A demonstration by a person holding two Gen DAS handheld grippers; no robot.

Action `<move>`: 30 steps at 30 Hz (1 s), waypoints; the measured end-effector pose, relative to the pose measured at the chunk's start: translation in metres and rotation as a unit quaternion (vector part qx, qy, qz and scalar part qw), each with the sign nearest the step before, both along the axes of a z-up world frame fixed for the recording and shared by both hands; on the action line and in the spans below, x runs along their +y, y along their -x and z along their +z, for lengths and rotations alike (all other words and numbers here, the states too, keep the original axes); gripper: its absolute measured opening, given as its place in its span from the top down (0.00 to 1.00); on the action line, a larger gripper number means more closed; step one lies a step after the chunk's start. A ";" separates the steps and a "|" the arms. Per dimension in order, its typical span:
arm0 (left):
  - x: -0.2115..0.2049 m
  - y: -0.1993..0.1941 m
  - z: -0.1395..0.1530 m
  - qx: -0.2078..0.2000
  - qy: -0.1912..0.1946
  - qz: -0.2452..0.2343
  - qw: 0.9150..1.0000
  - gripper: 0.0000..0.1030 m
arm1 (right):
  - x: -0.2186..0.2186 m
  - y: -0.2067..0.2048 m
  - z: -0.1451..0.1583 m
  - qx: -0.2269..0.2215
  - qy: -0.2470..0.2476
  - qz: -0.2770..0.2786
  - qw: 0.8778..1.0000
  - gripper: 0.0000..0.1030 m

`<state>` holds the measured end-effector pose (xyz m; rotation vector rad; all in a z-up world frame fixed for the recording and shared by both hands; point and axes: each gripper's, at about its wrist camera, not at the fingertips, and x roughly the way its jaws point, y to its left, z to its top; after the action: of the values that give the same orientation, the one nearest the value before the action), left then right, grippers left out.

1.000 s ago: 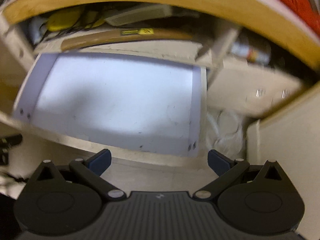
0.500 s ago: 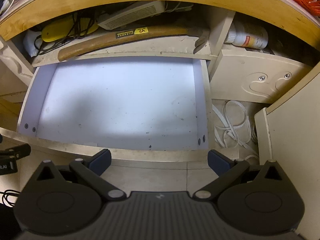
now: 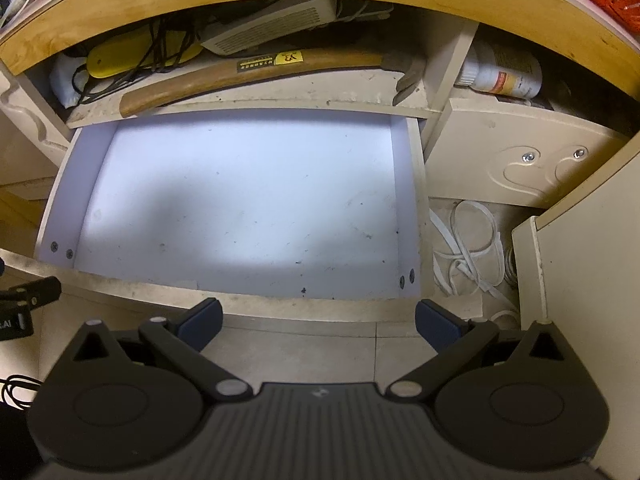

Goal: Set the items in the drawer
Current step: 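Withdraw both grippers from the drawer and raise them to the tabletop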

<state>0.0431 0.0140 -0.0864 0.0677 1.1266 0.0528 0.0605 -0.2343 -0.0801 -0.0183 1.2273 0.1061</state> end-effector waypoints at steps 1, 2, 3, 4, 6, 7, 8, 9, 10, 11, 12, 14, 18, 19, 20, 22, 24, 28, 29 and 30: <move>-0.001 0.000 0.002 -0.006 -0.001 -0.002 1.000 0.06 | 0.000 0.000 0.000 -0.001 0.000 -0.001 1.000 0.00; -0.002 0.000 0.004 -0.014 -0.003 -0.004 1.000 0.06 | 0.000 0.000 0.000 -0.001 -0.001 -0.002 1.000 0.00; -0.003 0.000 0.007 -0.024 -0.005 -0.006 1.000 0.06 | 0.000 0.000 0.000 -0.003 -0.001 -0.002 1.000 0.00; -0.004 0.000 0.010 -0.033 -0.005 -0.008 0.999 0.06 | 0.000 0.000 0.000 -0.005 -0.002 -0.003 1.000 0.00; -0.006 -0.001 0.016 -0.053 -0.004 -0.013 0.998 0.06 | -0.001 0.000 0.003 -0.014 -0.006 -0.005 1.000 0.00; -0.007 -0.001 0.020 -0.066 -0.004 -0.015 0.998 0.06 | -0.001 0.000 0.005 -0.021 -0.009 -0.006 1.000 0.00; -0.008 -0.002 0.024 -0.080 -0.005 -0.018 0.997 0.06 | -0.001 0.000 0.008 -0.034 -0.012 -0.008 0.999 0.00; -0.010 -0.002 0.029 -0.094 -0.005 -0.020 0.995 0.06 | -0.001 0.000 0.012 -0.047 -0.014 -0.009 0.999 0.00; -0.011 -0.002 0.033 -0.109 -0.003 -0.023 0.994 0.06 | -0.002 0.000 0.016 -0.061 -0.016 -0.011 0.998 0.00; -0.012 -0.001 0.038 -0.124 -0.002 -0.026 0.992 0.06 | -0.002 0.001 0.020 -0.075 -0.019 -0.012 0.997 0.00; -0.013 -0.001 0.042 -0.139 -0.003 -0.029 0.990 0.06 | -0.002 0.001 0.025 -0.093 -0.023 -0.014 0.995 0.00; -0.018 -0.002 0.052 -0.168 -0.011 -0.041 0.985 0.06 | -0.004 0.004 0.036 -0.133 -0.031 -0.019 0.990 0.00; -0.024 -0.002 0.071 -0.233 -0.021 -0.054 0.971 0.06 | -0.008 0.010 0.059 -0.217 -0.043 -0.027 0.975 0.00; -0.025 -0.002 0.076 -0.248 -0.021 -0.055 0.967 0.06 | -0.008 0.011 0.064 -0.237 -0.045 -0.027 0.970 0.00; -0.026 -0.002 0.080 -0.262 -0.021 -0.057 0.963 0.06 | -0.009 0.013 0.069 -0.256 -0.047 -0.028 0.965 0.00; -0.027 0.000 0.088 -0.290 -0.021 -0.061 0.955 0.06 | -0.008 0.016 0.078 -0.291 -0.046 -0.025 0.955 0.00; -0.029 0.002 0.096 -0.318 -0.020 -0.065 0.946 0.06 | -0.008 0.018 0.085 -0.321 -0.043 -0.021 0.946 0.00; -0.029 0.005 0.106 -0.358 -0.012 -0.063 0.931 0.06 | -0.004 0.023 0.098 -0.378 -0.035 -0.012 0.925 0.00; -0.029 0.006 0.109 -0.367 -0.010 -0.063 0.928 0.06 | -0.003 0.025 0.100 -0.391 -0.034 -0.008 0.920 0.00; -0.029 0.007 0.111 -0.376 -0.009 -0.063 0.925 0.06 | -0.003 0.025 0.108 -0.404 -0.032 -0.005 0.914 0.00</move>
<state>0.0358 -0.0148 0.0244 0.1237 0.3503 -0.0258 0.0355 -0.2375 0.0281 0.0014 0.3931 0.1139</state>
